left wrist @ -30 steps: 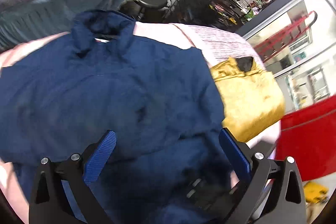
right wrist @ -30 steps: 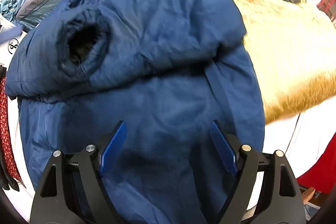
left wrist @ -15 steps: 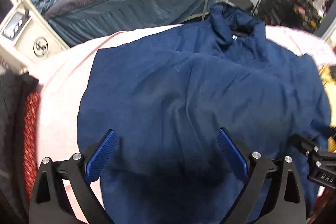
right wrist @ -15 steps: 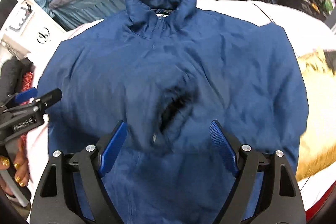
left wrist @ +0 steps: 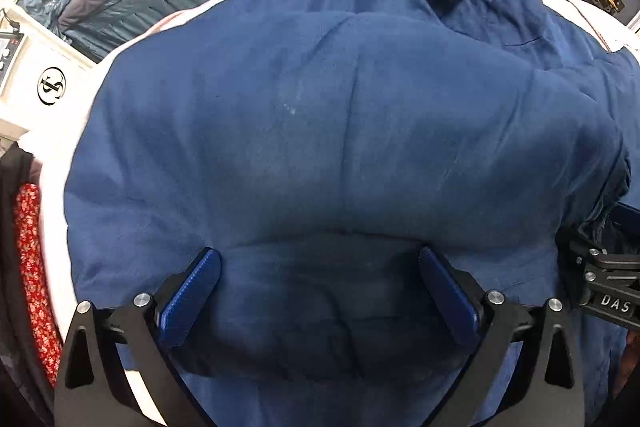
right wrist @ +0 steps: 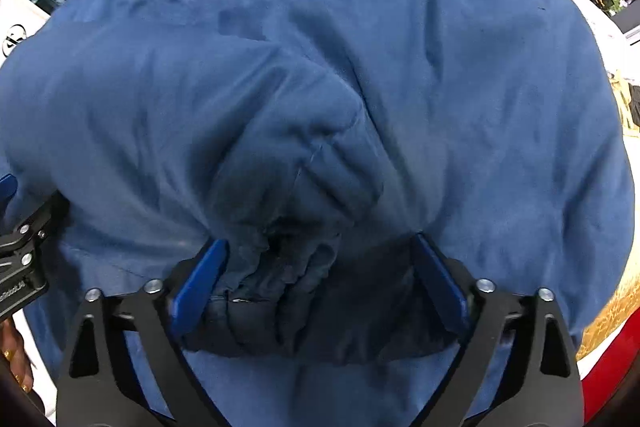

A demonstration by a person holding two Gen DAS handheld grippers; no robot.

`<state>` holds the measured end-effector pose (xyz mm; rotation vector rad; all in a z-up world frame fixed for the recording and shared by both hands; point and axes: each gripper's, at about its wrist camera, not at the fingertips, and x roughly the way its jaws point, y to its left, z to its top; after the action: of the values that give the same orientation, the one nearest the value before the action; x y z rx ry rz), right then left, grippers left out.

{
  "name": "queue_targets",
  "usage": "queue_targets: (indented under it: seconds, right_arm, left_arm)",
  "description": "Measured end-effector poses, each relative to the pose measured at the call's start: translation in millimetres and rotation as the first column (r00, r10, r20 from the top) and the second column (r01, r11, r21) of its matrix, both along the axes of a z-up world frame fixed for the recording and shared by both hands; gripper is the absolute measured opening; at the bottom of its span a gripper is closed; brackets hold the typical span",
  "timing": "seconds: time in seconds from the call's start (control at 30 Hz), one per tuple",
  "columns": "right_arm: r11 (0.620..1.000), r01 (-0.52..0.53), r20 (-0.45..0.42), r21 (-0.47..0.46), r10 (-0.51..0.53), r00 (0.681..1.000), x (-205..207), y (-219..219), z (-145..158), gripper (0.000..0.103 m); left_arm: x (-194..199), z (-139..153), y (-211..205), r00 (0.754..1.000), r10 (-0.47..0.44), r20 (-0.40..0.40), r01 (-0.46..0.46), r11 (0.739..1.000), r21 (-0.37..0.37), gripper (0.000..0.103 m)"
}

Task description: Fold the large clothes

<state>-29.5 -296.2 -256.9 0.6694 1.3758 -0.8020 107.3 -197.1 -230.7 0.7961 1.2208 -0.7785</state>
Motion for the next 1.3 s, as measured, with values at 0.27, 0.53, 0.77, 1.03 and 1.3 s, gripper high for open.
queue_targets:
  seconds: [0.27,0.53,0.77,1.03,1.3]
  right_arm:
    - [0.998,0.013,0.015,0.065,-0.014,1.0,12,-31,-16,0.099]
    - [0.999,0.019,0.041,0.044,-0.02,0.999,2,-30,-15,0.099]
    - [0.999,-0.018,0.173,-0.042,0.025,0.985,-38,12,32,0.098]
    - [0.994,-0.097,0.232,-0.052,0.106,0.967,-105,67,65,0.098]
    - [0.997,-0.073,0.189,0.007,0.07,0.98,-186,108,54,0.098]
  left_arm:
    - [17,-17,-3,0.998,-0.002,-0.067,0.002,1.0,-0.009,0.099]
    - [25,-17,-10,0.997,-0.002,-0.072,0.003,1.0,0.015,0.099]
    - [13,30,23,1.0,-0.005,0.013,0.006,0.997,-0.076,0.097]
    - [-15,59,121,1.0,-0.005,0.021,0.008,0.992,-0.129,0.097]
    - [-14,47,213,0.996,0.091,-0.021,-0.093,0.992,-0.082,0.093]
